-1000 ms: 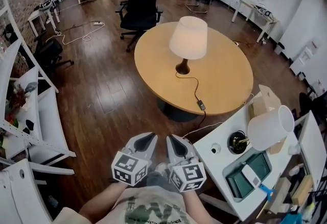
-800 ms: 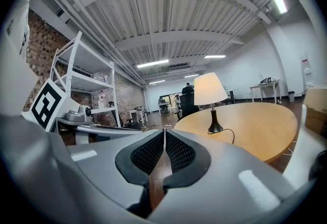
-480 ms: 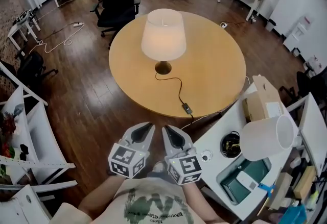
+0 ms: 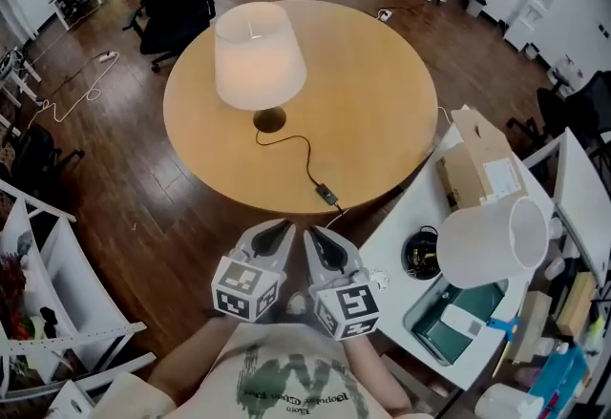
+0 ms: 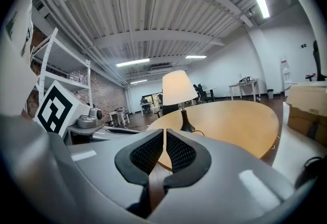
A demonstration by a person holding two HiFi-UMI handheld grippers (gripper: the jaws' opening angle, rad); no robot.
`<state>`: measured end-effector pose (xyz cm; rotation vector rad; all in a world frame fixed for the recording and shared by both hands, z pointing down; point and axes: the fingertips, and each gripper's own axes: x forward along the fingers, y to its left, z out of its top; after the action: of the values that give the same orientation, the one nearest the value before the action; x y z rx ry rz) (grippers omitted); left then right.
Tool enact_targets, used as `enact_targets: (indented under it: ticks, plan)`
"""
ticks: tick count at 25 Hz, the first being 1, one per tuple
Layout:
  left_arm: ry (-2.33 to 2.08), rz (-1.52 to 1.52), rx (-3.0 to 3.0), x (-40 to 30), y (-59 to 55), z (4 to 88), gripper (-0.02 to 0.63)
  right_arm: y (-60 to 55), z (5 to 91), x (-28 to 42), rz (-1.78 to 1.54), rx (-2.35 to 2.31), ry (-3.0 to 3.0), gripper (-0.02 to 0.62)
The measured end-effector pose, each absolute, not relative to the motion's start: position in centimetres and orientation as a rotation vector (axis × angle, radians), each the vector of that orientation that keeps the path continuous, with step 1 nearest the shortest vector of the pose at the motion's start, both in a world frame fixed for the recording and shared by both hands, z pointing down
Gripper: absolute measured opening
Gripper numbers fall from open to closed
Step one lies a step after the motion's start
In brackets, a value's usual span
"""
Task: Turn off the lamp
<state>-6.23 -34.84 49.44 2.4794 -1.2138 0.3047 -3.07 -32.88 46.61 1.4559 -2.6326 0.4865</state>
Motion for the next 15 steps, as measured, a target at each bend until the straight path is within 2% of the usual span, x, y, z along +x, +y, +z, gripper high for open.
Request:
enact_targets:
  ticks: [15]
  plan:
    - [-0.853, 0.499, 2.565, -2.1, -42.6, 55.1, 0.025, -38.5, 50.0, 0.8, 0.589, 1.843, -2.346, 0.017]
